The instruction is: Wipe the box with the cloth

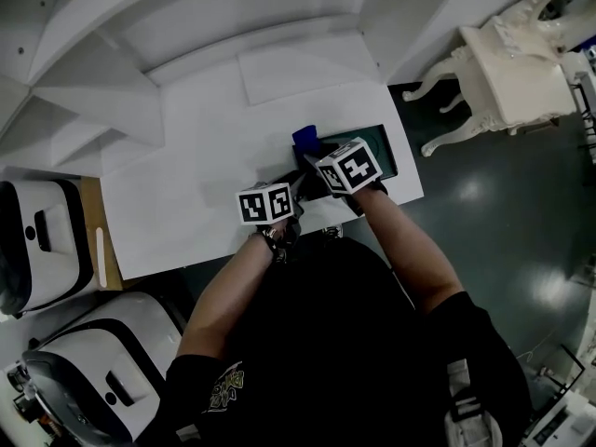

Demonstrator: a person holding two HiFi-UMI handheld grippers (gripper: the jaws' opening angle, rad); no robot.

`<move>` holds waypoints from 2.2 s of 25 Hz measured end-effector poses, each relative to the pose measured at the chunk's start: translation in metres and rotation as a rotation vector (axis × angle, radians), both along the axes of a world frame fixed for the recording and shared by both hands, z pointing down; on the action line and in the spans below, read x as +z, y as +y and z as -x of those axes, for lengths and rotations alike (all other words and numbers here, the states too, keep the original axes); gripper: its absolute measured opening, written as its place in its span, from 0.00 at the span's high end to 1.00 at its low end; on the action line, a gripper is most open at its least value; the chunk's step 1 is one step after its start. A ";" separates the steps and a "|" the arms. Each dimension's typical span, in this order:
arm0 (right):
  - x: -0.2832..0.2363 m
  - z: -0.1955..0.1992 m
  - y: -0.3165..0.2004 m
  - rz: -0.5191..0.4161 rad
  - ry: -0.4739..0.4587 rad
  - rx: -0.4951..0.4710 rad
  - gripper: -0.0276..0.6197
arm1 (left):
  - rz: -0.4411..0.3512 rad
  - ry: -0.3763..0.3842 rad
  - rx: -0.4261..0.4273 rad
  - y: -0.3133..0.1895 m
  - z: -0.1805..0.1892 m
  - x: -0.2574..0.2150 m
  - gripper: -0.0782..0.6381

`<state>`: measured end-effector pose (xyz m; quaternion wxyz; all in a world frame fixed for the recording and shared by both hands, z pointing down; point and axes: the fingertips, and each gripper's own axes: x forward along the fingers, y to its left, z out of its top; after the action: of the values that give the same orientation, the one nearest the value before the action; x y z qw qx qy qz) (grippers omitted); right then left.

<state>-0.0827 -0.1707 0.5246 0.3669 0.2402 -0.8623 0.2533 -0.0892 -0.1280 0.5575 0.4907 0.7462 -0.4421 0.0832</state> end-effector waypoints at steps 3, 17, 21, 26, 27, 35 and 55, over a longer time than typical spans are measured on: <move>0.008 0.013 -0.002 0.003 0.044 -0.030 0.82 | -0.001 0.001 -0.002 0.000 0.000 0.000 0.72; 0.026 -0.018 -0.027 0.003 0.126 -0.005 0.82 | 0.001 0.024 -0.044 -0.001 0.004 -0.002 0.72; 0.026 -0.044 -0.034 0.015 0.128 0.032 0.82 | -0.013 0.013 -0.057 -0.003 0.007 -0.007 0.72; 0.027 -0.090 -0.050 0.018 0.150 0.109 0.82 | -0.014 0.024 -0.063 -0.004 0.008 -0.009 0.72; 0.028 -0.102 -0.054 0.018 0.161 0.129 0.82 | -0.011 0.026 -0.062 -0.004 0.007 -0.008 0.72; 0.028 -0.157 -0.071 0.017 0.213 0.179 0.82 | -0.002 0.037 -0.058 -0.003 0.006 -0.004 0.72; 0.025 -0.174 -0.069 -0.011 0.137 0.240 0.82 | 0.002 0.033 -0.068 -0.003 0.009 0.000 0.72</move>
<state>0.0913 -0.2400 0.5495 0.3906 0.3604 -0.8016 0.2738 -0.0978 -0.1312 0.5572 0.5011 0.7316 -0.4590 0.0548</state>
